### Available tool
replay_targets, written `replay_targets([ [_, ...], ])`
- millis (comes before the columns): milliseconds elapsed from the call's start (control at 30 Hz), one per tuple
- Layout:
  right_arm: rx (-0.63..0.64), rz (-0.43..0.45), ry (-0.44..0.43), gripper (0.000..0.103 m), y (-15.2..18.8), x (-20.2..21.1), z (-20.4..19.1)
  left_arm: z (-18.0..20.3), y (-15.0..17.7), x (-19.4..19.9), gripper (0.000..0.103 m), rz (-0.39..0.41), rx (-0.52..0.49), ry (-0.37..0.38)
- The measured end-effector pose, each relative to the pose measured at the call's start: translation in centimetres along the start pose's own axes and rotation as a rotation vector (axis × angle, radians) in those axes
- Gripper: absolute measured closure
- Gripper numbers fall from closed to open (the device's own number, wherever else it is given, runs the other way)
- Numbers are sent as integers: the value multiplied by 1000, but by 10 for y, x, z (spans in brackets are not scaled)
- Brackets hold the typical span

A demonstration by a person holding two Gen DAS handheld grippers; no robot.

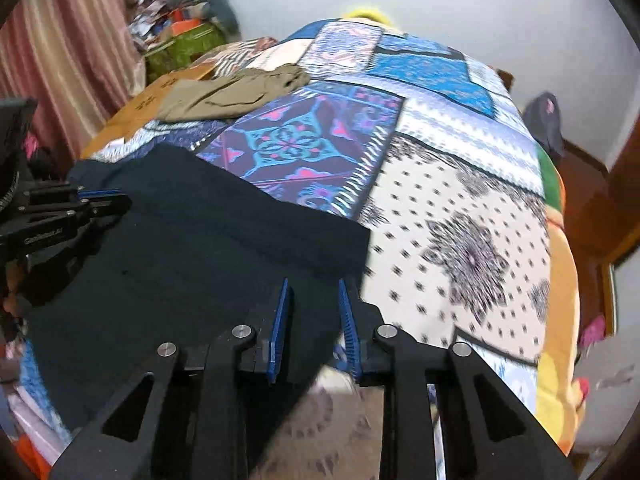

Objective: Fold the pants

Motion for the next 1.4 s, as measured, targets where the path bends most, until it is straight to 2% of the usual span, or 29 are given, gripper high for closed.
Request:
replay_targets([
  [167, -14, 52, -33, 79, 3, 34, -9, -10, 4, 29, 91, 44, 43, 9],
  [300, -5, 87, -80, 79, 7, 57, -27, 6, 7, 56, 89, 93, 28, 46],
  [400, 10, 95, -101, 79, 14, 65, -40, 23, 11, 66, 83, 116, 3, 75],
  [533, 0, 53, -114, 79, 33, 55, -47, 47, 22, 62, 80, 99, -32, 108],
  [633, -20, -17, -119, 79, 52, 34, -45, 59, 32, 47, 80, 61, -45, 107],
  [700, -31, 3, -122, 79, 58, 33, -44, 61, 40, 36, 80, 51, -53, 83],
  [833, -31, 2, -113, 79, 59, 40, -44, 58, 47, 43, 80, 65, -67, 49],
  [933, -27, 11, -104, 78, 55, 47, -46, 38, 49, 56, 80, 76, -11, 46],
  [1000, -19, 31, -111, 76, 50, 54, -51, 18, 51, 67, 74, 96, 39, 34],
  [1067, -9, 54, -124, 69, 45, 60, -58, -5, 56, 81, 50, 123, 94, -4],
  [1167, 27, 93, -147, 66, 33, 66, -76, -43, 68, 104, 25, 171, 158, -93],
  [1233, 45, 114, -161, 66, 27, 67, -87, -71, 82, 118, 21, 181, 204, -139],
  [1400, 84, 170, -163, 62, 11, 60, -117, -130, 121, 129, 20, 151, 329, -190],
])
Point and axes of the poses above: each gripper's, at about its wrist camera, not at the fingertips, and x roughly against the way its jaws point, z to its right, y to its underside, the point moved 4 cm from there along -x, roughly the way its jaws point, and after that the axes turned 6 degrees about -x, right-handed, at the moved point
